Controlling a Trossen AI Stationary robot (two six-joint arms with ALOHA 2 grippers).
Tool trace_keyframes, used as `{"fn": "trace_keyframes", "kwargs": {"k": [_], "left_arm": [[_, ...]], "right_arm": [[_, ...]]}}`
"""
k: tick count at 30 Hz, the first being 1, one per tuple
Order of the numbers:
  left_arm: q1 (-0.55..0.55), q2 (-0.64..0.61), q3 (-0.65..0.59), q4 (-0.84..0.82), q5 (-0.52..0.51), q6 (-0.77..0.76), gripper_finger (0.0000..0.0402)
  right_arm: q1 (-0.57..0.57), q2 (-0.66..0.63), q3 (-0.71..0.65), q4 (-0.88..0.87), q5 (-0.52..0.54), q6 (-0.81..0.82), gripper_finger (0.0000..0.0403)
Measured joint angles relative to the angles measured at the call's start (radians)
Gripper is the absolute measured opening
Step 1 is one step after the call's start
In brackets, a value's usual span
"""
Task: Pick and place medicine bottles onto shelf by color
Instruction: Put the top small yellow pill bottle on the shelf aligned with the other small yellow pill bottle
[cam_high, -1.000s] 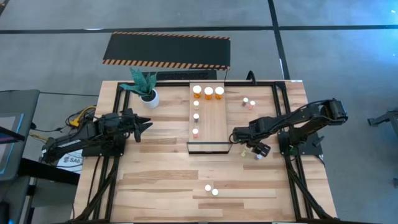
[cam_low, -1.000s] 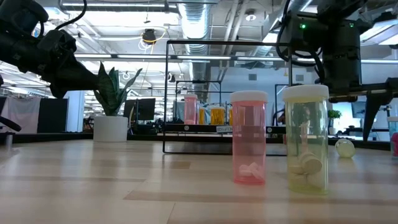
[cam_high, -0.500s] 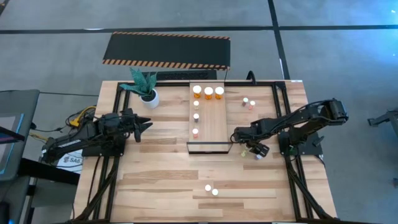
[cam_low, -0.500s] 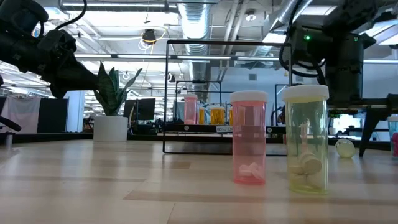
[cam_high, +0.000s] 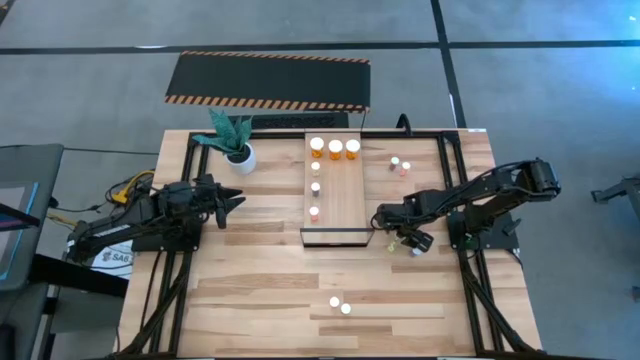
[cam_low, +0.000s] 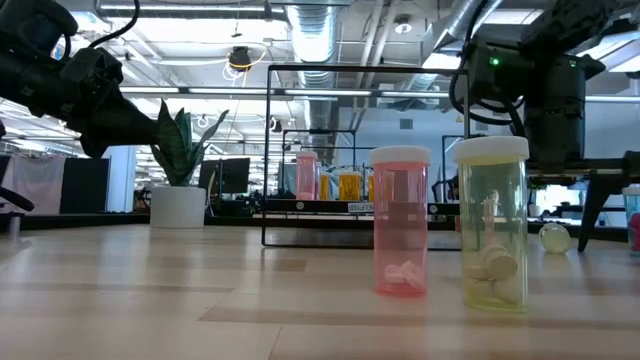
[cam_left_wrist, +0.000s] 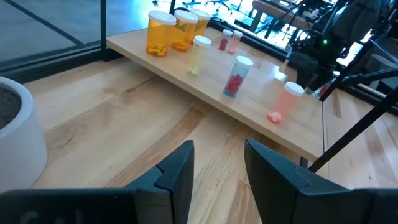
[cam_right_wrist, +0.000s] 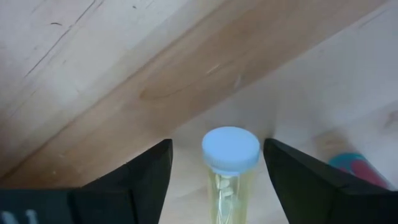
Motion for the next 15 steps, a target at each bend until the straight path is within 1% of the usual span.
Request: {"fn": "trace_keyframes", "kwargs": {"k": [4,12,15], "left_arm": [[0.000,0.000,0.000,0.000,0.000,0.000,0.0128],[0.000,0.000,0.000,0.000,0.000,0.000,0.0128],[0.000,0.000,0.000,0.000,0.000,0.000,0.0128]], "right_arm": [[0.000,0.001,-0.001,-0.003,-0.004,-0.002,0.0250],[0.001,0.002,-0.002,-0.012,-0.019,-0.002,0.0162],[0.001,0.001,-0.002,-0.010,-0.019,-0.002,0.0139]]}}
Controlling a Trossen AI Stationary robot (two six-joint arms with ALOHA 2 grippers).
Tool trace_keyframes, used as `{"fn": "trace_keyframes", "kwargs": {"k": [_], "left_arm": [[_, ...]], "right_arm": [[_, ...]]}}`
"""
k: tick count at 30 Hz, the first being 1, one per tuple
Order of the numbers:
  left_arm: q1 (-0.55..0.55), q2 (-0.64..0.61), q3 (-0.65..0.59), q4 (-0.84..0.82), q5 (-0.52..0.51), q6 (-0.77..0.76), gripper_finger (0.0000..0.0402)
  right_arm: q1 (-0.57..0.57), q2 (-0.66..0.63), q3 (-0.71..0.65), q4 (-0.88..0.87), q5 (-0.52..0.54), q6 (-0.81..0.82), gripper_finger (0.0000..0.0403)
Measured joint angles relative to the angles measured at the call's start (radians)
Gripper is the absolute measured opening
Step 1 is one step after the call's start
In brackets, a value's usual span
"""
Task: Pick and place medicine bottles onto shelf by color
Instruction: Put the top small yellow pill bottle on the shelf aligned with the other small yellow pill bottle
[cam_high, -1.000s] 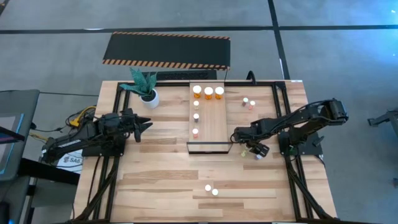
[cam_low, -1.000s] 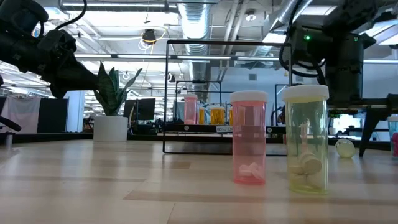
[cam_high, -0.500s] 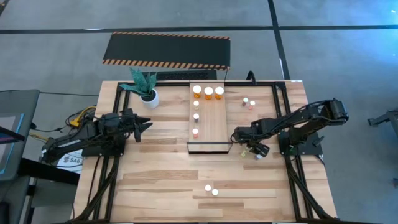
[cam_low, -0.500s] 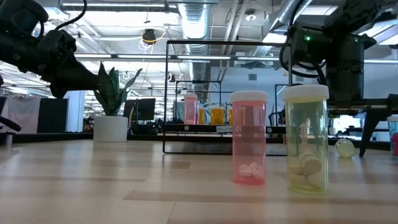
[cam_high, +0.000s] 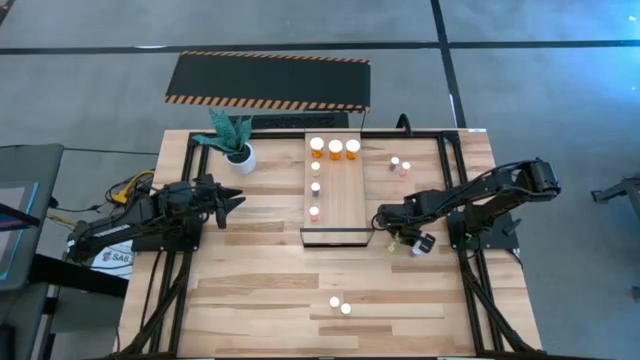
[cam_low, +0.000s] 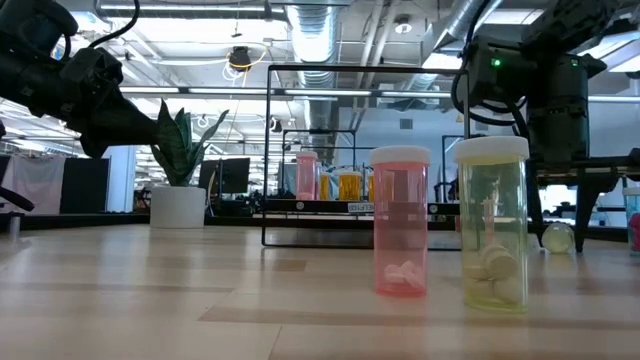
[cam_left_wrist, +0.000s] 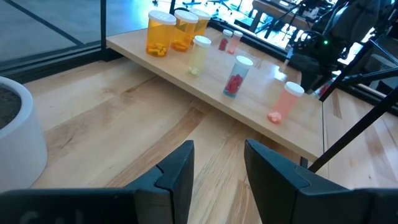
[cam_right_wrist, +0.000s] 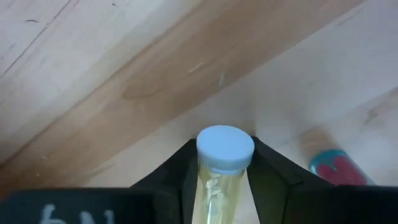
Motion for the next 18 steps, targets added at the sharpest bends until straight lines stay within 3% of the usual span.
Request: {"fn": "trace_keyframes", "kwargs": {"k": [4,12,18], "left_arm": [[0.000,0.000,0.000,0.000,0.000,0.000,0.0128],[0.000,0.000,0.000,0.000,0.000,0.000,0.0128],[0.000,0.000,0.000,0.000,0.000,0.000,0.0128]], "right_arm": [[0.000,0.000,0.000,0.002,0.000,0.000,0.0131],[-0.024,-0.012,0.000,0.005,0.001,-0.001,0.0159],[-0.096,-0.036,0.001,0.001,0.008,-0.115,0.0149]]}}
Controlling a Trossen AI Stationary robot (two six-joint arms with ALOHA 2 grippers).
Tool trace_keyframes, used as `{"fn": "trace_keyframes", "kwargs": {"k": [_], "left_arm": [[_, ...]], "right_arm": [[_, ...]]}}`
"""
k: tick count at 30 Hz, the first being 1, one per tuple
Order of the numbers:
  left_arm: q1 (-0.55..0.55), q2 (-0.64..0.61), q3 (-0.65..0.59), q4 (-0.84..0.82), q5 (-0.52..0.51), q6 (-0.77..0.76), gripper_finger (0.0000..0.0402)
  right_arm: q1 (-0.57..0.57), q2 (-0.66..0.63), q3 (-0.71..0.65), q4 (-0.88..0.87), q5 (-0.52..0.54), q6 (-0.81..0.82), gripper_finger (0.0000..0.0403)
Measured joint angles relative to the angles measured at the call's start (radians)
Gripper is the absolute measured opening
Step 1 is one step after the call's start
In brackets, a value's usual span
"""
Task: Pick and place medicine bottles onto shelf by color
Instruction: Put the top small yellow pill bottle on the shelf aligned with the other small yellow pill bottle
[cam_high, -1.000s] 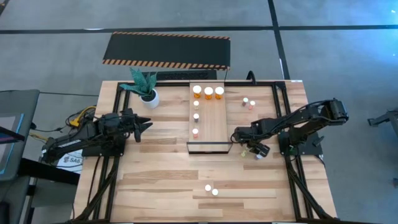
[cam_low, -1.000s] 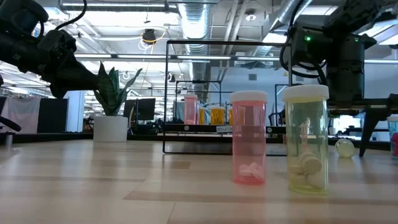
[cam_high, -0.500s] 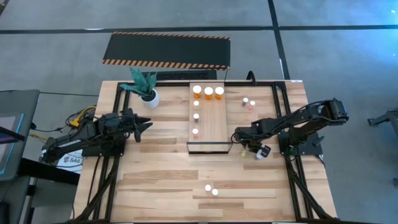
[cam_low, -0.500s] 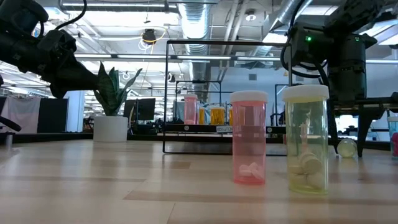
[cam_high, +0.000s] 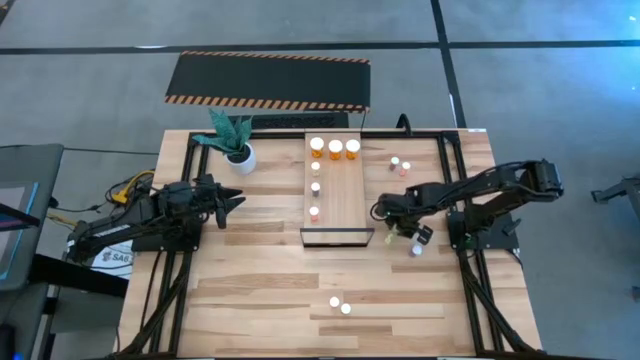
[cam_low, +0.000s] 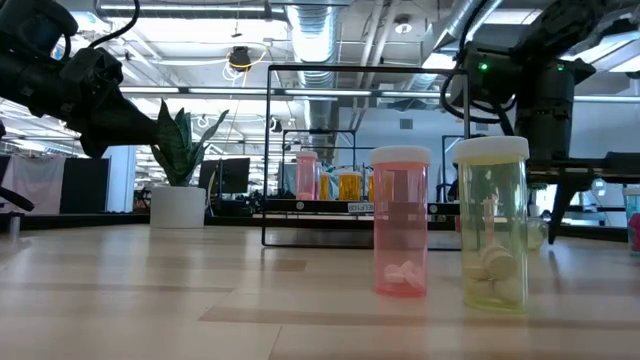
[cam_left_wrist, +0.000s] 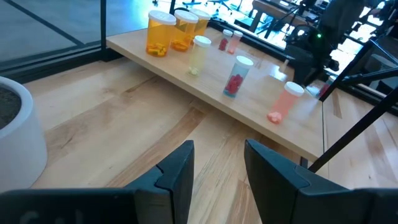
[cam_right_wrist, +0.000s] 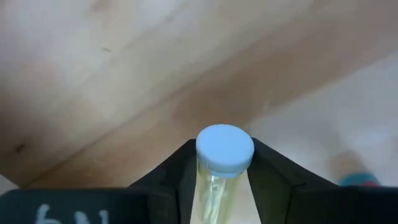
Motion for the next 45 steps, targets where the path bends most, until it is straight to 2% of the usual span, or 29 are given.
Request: {"fn": "trace_keyframes", "kwargs": {"k": [6,11,22,26,31,41,45], "left_arm": [[0.000,0.000,0.000,0.000,0.000,0.000,0.0128],[0.000,0.000,0.000,0.000,0.000,0.000,0.0128],[0.000,0.000,0.000,0.000,0.000,0.000,0.0128],[0.000,0.000,0.000,0.000,0.000,0.000,0.0128],[0.000,0.000,0.000,0.000,0.000,0.000,0.0128],[0.000,0.000,0.000,0.000,0.000,0.000,0.0128],[0.000,0.000,0.000,0.000,0.000,0.000,0.0128]], "right_arm": [[-0.089,-0.019,0.046,-0.096,0.000,-0.139,0.0123],[-0.164,-0.023,0.119,-0.228,0.037,-0.250,0.0122],[-0.275,-0.023,0.293,-0.293,0.304,-0.573,0.0122],[-0.295,-0.023,0.336,-0.295,0.367,-0.691,0.0122],[-0.289,-0.023,0.342,-0.253,0.451,-0.810,0.0121],[-0.208,-0.003,0.343,-0.044,0.638,-1.083,0.0121],[-0.175,0.012,0.342,0.009,0.701,-1.126,0.0121]]}}
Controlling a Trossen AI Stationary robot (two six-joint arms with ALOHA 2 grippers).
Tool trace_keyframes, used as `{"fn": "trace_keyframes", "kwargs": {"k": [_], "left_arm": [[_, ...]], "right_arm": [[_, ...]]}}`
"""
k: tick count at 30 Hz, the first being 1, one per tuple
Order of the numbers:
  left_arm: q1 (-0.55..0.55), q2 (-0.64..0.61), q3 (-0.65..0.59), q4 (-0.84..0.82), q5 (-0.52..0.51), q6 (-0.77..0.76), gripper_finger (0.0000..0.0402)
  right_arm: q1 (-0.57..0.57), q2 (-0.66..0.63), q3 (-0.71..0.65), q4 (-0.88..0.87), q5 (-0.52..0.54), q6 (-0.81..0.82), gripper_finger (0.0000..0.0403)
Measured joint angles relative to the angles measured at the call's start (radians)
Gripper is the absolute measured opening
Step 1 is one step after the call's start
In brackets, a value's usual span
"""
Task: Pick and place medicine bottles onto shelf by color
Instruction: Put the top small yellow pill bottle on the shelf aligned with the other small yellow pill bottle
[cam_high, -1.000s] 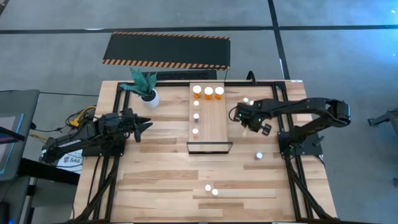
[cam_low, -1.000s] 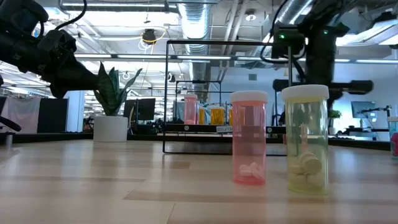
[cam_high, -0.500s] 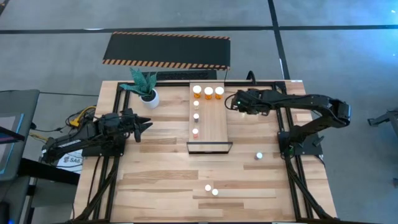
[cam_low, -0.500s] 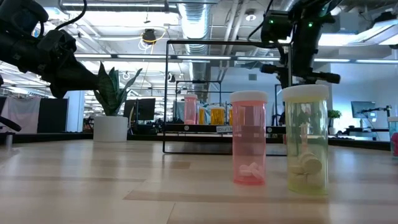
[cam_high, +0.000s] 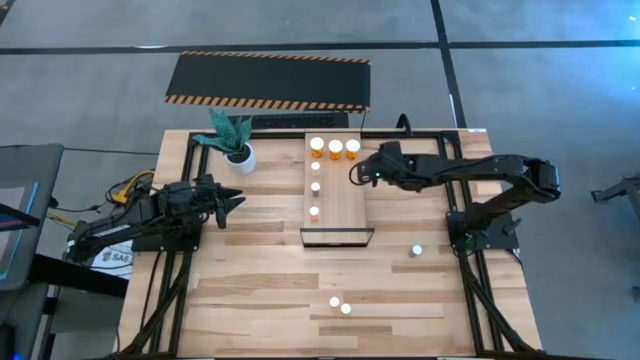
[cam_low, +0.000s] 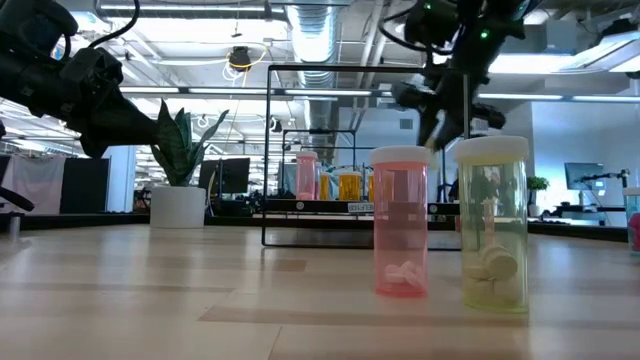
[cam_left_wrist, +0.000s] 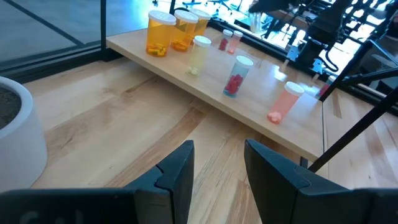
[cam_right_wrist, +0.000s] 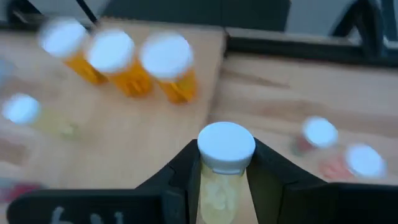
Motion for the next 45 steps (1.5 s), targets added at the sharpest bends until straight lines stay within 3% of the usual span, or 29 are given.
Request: {"fn": "trace_keyframes", "kwargs": {"k": [19,45], "left_arm": [[0.000,0.011,0.000,0.000,-0.002,0.000,0.0128],[0.000,0.012,0.000,0.000,0.000,0.000,0.0128]], "right_arm": [[0.111,0.192,0.001,0.305,0.193,-0.105,0.0121],[0.129,0.341,0.000,0.547,0.297,-0.154,0.0121]]}}
